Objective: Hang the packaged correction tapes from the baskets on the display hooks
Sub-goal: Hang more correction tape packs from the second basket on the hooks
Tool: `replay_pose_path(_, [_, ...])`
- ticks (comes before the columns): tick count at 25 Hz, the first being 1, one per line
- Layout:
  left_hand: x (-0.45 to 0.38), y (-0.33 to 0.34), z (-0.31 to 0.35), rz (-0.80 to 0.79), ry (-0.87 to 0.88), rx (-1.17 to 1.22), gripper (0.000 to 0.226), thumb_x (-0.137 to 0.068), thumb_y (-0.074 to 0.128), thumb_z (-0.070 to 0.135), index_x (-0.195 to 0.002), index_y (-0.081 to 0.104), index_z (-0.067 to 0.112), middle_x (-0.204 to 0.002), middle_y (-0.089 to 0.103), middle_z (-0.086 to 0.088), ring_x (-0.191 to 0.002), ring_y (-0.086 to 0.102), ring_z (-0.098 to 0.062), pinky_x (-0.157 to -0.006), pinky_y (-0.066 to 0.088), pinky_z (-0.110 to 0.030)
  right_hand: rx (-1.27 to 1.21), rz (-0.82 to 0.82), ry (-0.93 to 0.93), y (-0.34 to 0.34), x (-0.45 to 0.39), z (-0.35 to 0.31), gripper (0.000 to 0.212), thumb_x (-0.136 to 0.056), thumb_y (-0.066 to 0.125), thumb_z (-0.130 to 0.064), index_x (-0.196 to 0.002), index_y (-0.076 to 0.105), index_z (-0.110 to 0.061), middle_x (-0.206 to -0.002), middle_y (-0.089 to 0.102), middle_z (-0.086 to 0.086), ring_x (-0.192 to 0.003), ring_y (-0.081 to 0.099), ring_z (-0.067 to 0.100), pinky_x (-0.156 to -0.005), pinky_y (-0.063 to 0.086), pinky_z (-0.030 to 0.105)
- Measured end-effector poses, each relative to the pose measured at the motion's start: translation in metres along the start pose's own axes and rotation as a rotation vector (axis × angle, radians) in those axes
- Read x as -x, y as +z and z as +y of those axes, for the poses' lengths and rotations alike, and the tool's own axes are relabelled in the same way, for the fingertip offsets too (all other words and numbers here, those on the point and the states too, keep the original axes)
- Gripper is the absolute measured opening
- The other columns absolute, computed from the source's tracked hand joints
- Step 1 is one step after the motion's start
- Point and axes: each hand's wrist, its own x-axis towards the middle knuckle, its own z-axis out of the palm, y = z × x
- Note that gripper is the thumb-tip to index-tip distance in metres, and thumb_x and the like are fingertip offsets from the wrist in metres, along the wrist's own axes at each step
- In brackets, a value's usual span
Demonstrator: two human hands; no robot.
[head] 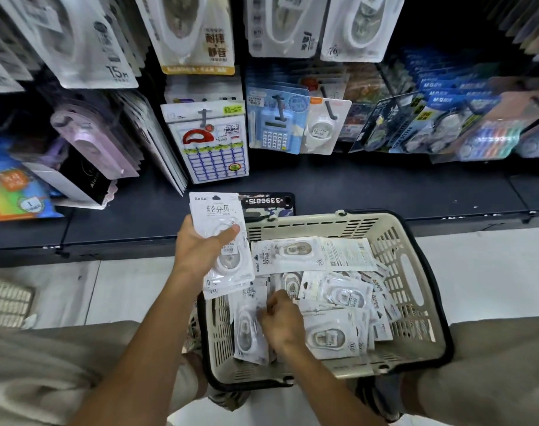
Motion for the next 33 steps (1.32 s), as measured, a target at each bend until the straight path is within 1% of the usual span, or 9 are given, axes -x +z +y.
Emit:
replay_pose_path(4, [0.0,-0.002,-0.005,-0.059,0.013,0.009,0.048,-0.074,0.092,0.022,-0.102,0.057,0.041,-0.091,0.077,0.021,-0.081,0.073,0.002,-0.07,0.054,-0.026,0.226,-0.191,-0.226,-0.006,-0.002,0.001,0.028,-0.102,0.05,-0.036,-0.108,0.068,-0.015,-0.098,0.072,0.007,-0.086,0.067,0.022,-0.08,0.056,0.034])
replay_pose_path(11, [-0.005,-0.005,-0.01,-0.147,-0.035,0.103,0.046,-0.081,0.082,0.007,-0.106,0.059,0.038,-0.099,0.079,0.011,-0.081,0.078,-0.011,-0.058,0.06,-0.029,-0.802,-0.093,-0.123,-0.151,-0.017,0.009,0.027,-0.102,0.055,-0.021,-0.102,0.064,0.004,-0.077,0.066,0.015,-0.057,0.056,0.021,-0.048,0.046,0.026])
replay_pose_path(17, [0.017,0.02,-0.015,-0.535,-0.317,0.15,0.045,-0.085,0.074,0.055,-0.116,0.077,0.024,-0.113,0.079,-0.009,-0.102,0.076,-0.029,-0.08,0.061,-0.042,-0.353,-0.071,-0.252,-0.114,-0.022,-0.06,0.032,-0.102,0.058,-0.027,-0.081,0.061,-0.003,-0.063,0.061,0.014,-0.046,0.054,0.022,-0.041,0.044,0.028])
replay_pose_path(20, [0.016,0.018,-0.02,-0.48,-0.269,0.034,0.045,-0.061,0.095,0.032,-0.103,0.08,0.025,-0.105,0.08,-0.011,-0.093,0.078,-0.031,-0.072,0.063,-0.039,-0.349,0.053,-0.279,-0.093,-0.031,-0.057,0.04,-0.101,0.058,-0.032,-0.073,0.057,-0.003,-0.058,0.056,0.001,-0.052,0.05,0.015,-0.053,0.042,0.031])
replay_pose_path(23, [0.013,0.014,-0.023,-0.363,-0.218,-0.034,0.046,-0.066,0.094,0.022,-0.108,0.076,0.022,-0.102,0.081,-0.002,-0.088,0.079,-0.02,-0.067,0.062,-0.03,0.159,0.099,-0.283,-0.093,-0.053,-0.03,0.023,-0.098,0.059,-0.029,-0.117,0.062,-0.016,-0.112,0.069,0.0,-0.102,0.062,0.021,-0.087,0.049,0.037])
replay_pose_path(25, [0.009,0.013,-0.024,-0.295,-0.176,-0.115,0.049,-0.07,0.093,0.019,-0.113,0.071,0.026,-0.097,0.081,0.009,-0.083,0.078,-0.009,-0.063,0.058,-0.022,0.662,-0.058,-0.362,-0.09,-0.069,-0.015,0.064,-0.09,0.068,-0.032,-0.146,0.04,-0.022,-0.153,0.043,0.003,-0.14,0.037,0.028,-0.112,0.034,0.045])
replay_pose_path(28, [0.008,0.015,-0.028,-0.262,-0.167,-0.151,0.059,-0.07,0.094,0.018,-0.121,0.066,0.026,-0.098,0.08,0.011,-0.09,0.076,-0.01,-0.073,0.057,-0.026,0.913,-0.06,-0.419,-0.086,-0.082,-0.023,0.083,-0.083,0.069,-0.051,-0.15,0.031,-0.02,-0.149,0.042,0.008,-0.138,0.035,0.031,-0.112,0.029,0.048])
replay_pose_path(30, [0.008,0.017,-0.028,-0.225,-0.153,-0.174,0.061,-0.07,0.093,0.016,-0.123,0.064,0.026,-0.1,0.079,0.011,-0.093,0.074,-0.009,-0.074,0.056,-0.026,0.876,-0.072,-0.38,-0.095,-0.086,-0.023,0.084,-0.075,0.068,-0.067,-0.14,0.044,-0.02,-0.134,0.053,0.006,-0.127,0.046,0.028,-0.106,0.035,0.044])
replay_pose_path(33, [0.005,0.022,-0.026,-0.2,-0.145,-0.131,0.063,-0.071,0.092,0.012,-0.125,0.061,0.025,-0.108,0.076,0.008,-0.098,0.071,-0.012,-0.081,0.055,-0.028,0.112,-0.133,-0.137,-0.121,-0.065,-0.01,0.064,-0.063,0.079,-0.06,-0.114,0.059,-0.027,-0.107,0.06,-0.008,-0.099,0.061,0.002,-0.078,0.049,0.023])
